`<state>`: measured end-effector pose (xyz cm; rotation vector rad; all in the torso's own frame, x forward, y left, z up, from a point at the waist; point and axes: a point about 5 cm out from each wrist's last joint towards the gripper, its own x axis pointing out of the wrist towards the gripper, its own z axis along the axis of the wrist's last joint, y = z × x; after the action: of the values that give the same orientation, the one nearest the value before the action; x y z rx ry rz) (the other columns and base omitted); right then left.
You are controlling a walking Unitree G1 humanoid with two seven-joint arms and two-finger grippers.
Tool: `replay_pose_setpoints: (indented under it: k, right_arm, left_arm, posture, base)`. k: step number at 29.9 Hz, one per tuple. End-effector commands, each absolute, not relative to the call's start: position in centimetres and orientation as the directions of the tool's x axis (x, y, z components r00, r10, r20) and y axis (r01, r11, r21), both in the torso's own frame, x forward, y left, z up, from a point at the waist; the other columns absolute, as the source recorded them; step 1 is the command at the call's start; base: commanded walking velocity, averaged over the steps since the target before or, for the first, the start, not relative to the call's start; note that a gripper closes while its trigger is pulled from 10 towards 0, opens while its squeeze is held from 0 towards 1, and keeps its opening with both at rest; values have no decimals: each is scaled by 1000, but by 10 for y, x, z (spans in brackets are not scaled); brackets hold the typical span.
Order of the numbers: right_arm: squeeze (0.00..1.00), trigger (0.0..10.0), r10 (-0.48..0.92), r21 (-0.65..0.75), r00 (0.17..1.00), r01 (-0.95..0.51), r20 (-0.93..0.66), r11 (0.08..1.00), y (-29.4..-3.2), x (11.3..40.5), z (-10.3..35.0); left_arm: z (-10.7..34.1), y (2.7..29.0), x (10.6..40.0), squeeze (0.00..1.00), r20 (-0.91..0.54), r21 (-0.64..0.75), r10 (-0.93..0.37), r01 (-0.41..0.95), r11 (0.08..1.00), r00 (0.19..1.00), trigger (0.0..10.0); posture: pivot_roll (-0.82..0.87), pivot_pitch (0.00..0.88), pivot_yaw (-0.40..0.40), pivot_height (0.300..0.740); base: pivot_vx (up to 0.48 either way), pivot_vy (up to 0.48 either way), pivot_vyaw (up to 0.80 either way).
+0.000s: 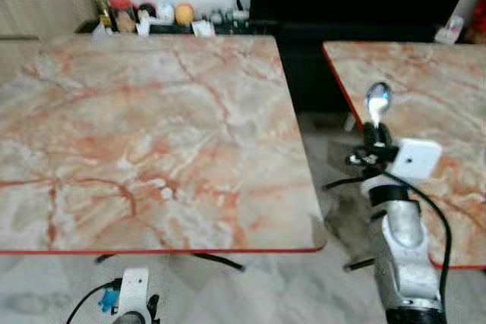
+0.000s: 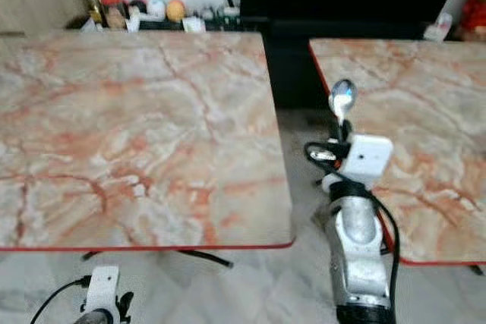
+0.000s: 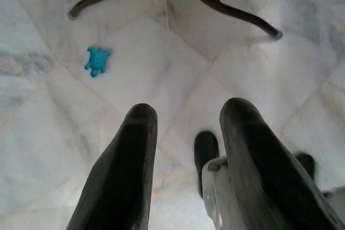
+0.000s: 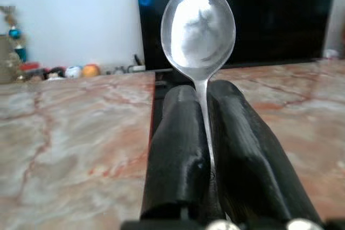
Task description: Setting the table
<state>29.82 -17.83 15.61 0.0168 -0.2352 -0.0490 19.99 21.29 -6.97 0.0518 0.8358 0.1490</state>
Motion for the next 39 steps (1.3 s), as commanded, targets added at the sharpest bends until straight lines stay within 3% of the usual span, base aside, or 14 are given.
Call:
replay_pose_setpoints:
  k: [1, 39]
  right_arm:
    - [0, 10000, -65, -2, 966, 68, 249, 998, -184, 298, 161]
    - [0, 10000, -82, 20, 965, 80, 250, 997, -187, 299, 162]
  left_arm:
    - [-71, 212, 199, 0, -741, 103, 154, -115, 988, 654, 10000]
    - [-71, 213, 197, 0, -743, 111, 155, -108, 988, 652, 10000]
  posture:
    - [-11, 47, -7, 740]
    - [-22, 30, -3, 740]
  base:
    - [0, -337, 0]
    - [0, -338, 33]
